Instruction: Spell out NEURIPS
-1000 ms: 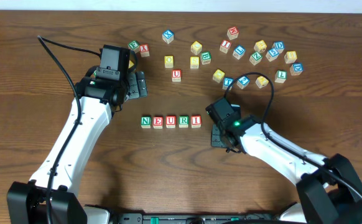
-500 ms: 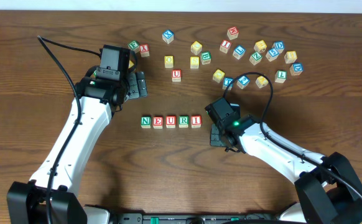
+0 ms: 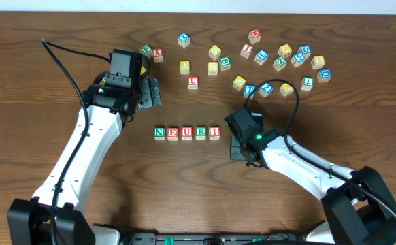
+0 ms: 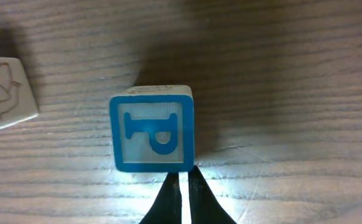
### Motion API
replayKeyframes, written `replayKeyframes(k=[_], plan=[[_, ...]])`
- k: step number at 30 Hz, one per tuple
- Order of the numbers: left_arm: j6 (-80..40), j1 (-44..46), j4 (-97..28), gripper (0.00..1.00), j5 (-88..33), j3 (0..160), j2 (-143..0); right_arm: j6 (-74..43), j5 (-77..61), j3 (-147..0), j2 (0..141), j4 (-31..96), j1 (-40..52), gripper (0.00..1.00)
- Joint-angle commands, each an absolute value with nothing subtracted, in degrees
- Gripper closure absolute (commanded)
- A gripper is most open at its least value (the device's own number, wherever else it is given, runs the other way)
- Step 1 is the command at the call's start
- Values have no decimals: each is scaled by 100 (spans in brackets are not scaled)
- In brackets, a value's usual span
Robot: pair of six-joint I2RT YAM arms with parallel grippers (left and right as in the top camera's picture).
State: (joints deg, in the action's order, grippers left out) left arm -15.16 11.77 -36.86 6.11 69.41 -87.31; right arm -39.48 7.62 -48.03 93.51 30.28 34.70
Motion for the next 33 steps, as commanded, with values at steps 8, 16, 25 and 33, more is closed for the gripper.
replayKeyframes(k=[8,16,25,33], plan=[[-1503,1164,-3688,2,620,7116,-8626,-3992,917,-4556,9404,2803,3546,99],[-1500,1164,-3688,2,620,7118,-8626,-3935,1214,-4558,9404,2674,3546,99],[-1503,1164,-3688,2,620,7116,-8626,-3712,1302,-4558,9404,2408,3518,99],[-1503,1164,-3688,2,620,7118,-8626,-3350,1444,-4558,9404,2091,3518,99]])
